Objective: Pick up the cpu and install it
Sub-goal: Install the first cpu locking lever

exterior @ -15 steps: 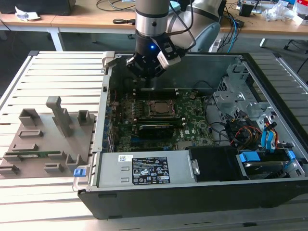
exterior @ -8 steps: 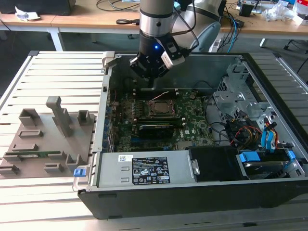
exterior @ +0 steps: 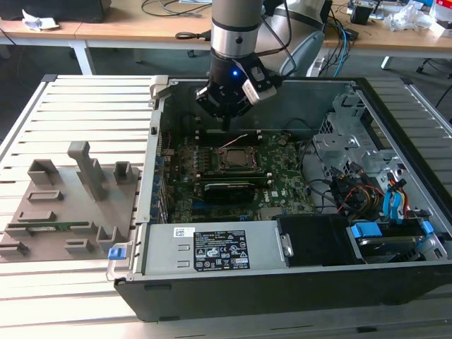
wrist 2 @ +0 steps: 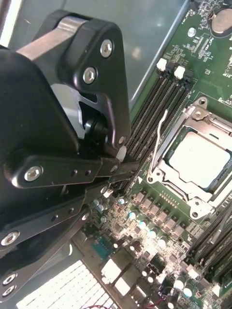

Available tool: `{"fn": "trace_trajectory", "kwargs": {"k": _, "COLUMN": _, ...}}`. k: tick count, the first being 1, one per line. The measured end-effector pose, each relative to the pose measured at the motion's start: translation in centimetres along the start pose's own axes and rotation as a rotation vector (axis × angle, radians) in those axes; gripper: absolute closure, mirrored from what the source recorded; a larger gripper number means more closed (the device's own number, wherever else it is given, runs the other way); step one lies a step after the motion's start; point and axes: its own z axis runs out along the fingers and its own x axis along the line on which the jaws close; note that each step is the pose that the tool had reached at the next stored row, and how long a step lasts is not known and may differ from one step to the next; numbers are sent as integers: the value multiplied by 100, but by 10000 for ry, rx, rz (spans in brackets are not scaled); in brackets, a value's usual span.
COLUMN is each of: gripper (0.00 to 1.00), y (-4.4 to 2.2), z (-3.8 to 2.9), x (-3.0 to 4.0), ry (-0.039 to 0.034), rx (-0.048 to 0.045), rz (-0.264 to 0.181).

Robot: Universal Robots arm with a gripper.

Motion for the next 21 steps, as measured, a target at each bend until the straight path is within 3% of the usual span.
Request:
{"fn": "trace_trajectory", "kwargs": {"k": 9, "gripper": 89, "y": 1, "z": 295, "x": -48, "ry": 16, "rx": 0, "rz": -15}}
{"fn": "trace_trajectory", "kwargs": {"k": 21, "gripper": 89, "y": 0, "z": 399, "x": -145, "ry": 19, "rx": 5, "rz": -90}}
